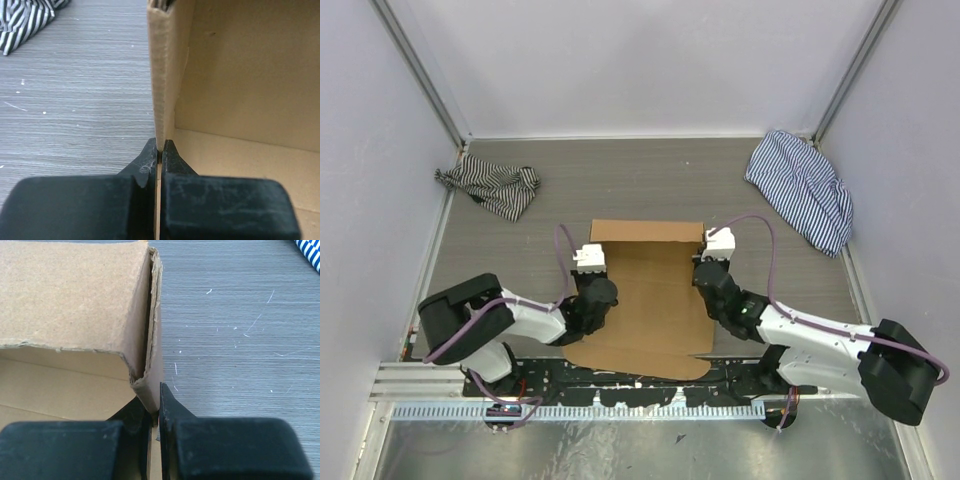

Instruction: Fold the paper box

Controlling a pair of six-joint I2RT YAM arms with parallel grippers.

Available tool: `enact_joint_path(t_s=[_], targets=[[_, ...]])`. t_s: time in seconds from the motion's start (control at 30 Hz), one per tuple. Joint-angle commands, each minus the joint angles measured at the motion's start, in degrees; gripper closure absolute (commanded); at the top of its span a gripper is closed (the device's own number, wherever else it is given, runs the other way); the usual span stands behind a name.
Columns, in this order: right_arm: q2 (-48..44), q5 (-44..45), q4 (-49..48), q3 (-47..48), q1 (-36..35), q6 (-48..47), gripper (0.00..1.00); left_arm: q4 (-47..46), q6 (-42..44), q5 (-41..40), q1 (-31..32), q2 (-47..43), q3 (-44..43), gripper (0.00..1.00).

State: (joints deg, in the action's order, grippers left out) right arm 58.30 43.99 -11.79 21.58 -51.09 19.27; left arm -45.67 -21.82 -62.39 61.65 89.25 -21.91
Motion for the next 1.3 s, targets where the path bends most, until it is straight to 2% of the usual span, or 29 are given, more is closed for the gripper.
enact_joint_path(t_s=[0.0,0.07,0.27,0.5,0.53,0.57,0.63,0.67,0.73,0.9,1.03,1.2,1.27], targets=[[1.1,2.9,-0.1,3.8,-0.8,3.2,0.99,1.4,0.2,-13.3,1.0,1.6,-4.2,1.0],[1.8,2.8,-0.3,4.0,-0.8,3.7,0.99,6.7,-0.7,-16.2,1.4,2.6,-7.5,1.0],[3.9,2.4,0.5,5.2,-0.8,5.2,0.99,8.3,-3.4,-17.5,1.5,4.1,-7.3,1.0],[6.6,3.0,2.2,7.2,-0.8,6.8,0.99,17.3,-8.8,-17.2,1.6,2.8,-9.0,1.0],[7.1,3.1,2.6,7.6,-0.8,7.0,0.99,20.7,-11.3,-17.1,1.6,2.2,-9.7,0.94],[7.4,3.2,2.9,7.9,-0.7,7.4,0.99,25.6,-14.1,-16.7,1.6,1.5,-10.6,0.81],[8.1,3.8,3.9,8.6,-0.8,8.5,0.99,38.4,-21.7,-16.7,1.5,0.1,-12.5,0.58],[8.6,4.3,4.6,9.1,-0.8,9.3,0.98,45.1,-26.4,-16.9,1.6,-0.4,-13.6,0.51],[9.6,5.4,6.7,10.0,-0.7,11.1,0.97,57.7,-36.5,-17.3,1.6,-1.3,-15.4,0.44],[11.5,6.9,10.0,12.3,-0.8,14.2,0.94,86.8,-61.1,-18.6,2.7,-3.8,-19.2,0.4],[10.7,7.3,10.3,12.8,-0.8,14.5,0.91,114.2,-86.4,-20.8,6.8,-5.7,-23.8,0.34],[10.3,7.2,11.2,13.7,-0.8,14.2,0.91,136.0,-107.9,-22.6,10.1,-3.5,-26.3,0.32],[10.3,6.8,11.7,14.1,-0.8,14.3,0.91,142.1,-116.3,-22.9,11.5,-1.3,-26.7,0.29]])
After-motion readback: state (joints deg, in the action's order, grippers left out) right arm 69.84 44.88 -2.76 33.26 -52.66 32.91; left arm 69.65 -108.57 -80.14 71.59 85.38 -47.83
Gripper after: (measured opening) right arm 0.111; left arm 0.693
